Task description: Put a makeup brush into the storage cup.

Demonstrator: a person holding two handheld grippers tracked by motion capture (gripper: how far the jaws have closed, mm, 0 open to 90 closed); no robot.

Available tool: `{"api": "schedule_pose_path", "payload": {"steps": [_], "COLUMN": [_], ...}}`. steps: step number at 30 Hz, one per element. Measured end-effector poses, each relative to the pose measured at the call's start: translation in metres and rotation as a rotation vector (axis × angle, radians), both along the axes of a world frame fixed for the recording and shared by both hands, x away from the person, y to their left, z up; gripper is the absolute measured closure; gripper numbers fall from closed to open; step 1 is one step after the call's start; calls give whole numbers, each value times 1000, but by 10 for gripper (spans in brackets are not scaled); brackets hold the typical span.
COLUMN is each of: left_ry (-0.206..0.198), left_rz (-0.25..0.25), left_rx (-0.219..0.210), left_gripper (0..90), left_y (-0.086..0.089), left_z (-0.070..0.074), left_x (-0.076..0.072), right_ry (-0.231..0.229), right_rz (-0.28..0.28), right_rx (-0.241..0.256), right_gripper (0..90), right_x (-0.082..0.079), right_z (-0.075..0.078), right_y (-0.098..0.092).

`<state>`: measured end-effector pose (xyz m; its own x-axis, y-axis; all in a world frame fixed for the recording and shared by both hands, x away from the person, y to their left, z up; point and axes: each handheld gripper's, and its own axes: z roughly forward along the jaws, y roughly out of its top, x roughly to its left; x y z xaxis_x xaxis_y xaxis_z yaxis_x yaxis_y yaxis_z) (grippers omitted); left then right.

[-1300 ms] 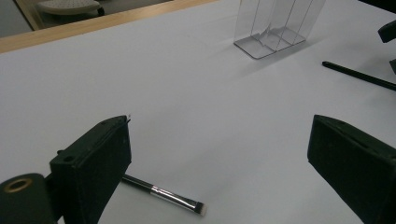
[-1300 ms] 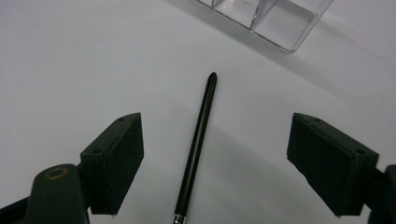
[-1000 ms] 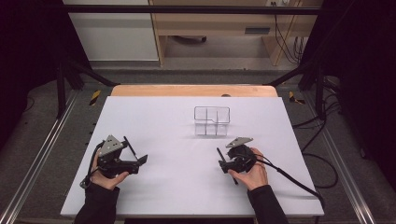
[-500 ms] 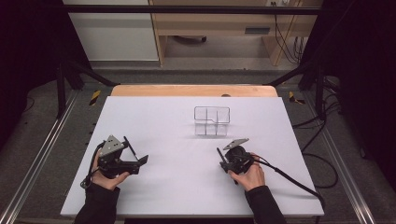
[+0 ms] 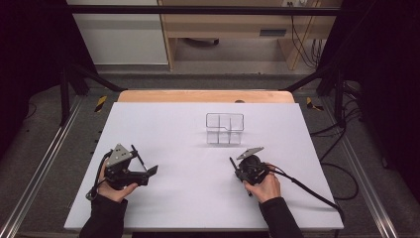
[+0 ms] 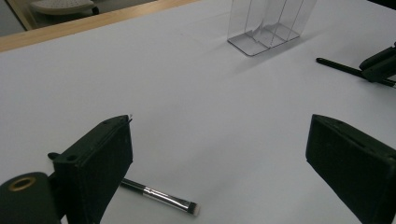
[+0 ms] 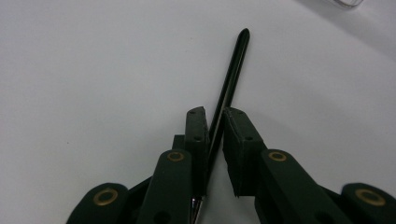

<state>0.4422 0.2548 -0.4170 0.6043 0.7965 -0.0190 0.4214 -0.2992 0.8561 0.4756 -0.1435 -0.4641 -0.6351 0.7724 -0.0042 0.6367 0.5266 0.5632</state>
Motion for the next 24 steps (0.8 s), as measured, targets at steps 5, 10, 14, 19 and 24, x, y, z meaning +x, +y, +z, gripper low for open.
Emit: {"api": "schedule_pose_path", "payload": {"steps": [5, 10, 14, 19, 24], "left_ry": [1, 3, 4, 5, 9], "left_rz": [-1, -6, -8, -11, -13], "left_rx": [1, 10, 11, 16, 21], "left_gripper": [68, 69, 70, 72, 72], "left_y": [0, -2, -2, -3, -3], "left_z": [0, -1, -1, -2, -2], "left_x": [0, 0, 0, 0, 1], "right_ry": [10, -1, -8, -2, -7], "right_rz": [-6, 3, 12, 13, 18], "right_rx": [-1, -18, -22, -15, -19], "right_gripper": [813, 832, 841, 841, 788], "right_x": [0, 1, 2, 3, 3], "right_z": [1, 1, 1, 1, 1], "right_y": [0, -1, -2, -3, -2]}}
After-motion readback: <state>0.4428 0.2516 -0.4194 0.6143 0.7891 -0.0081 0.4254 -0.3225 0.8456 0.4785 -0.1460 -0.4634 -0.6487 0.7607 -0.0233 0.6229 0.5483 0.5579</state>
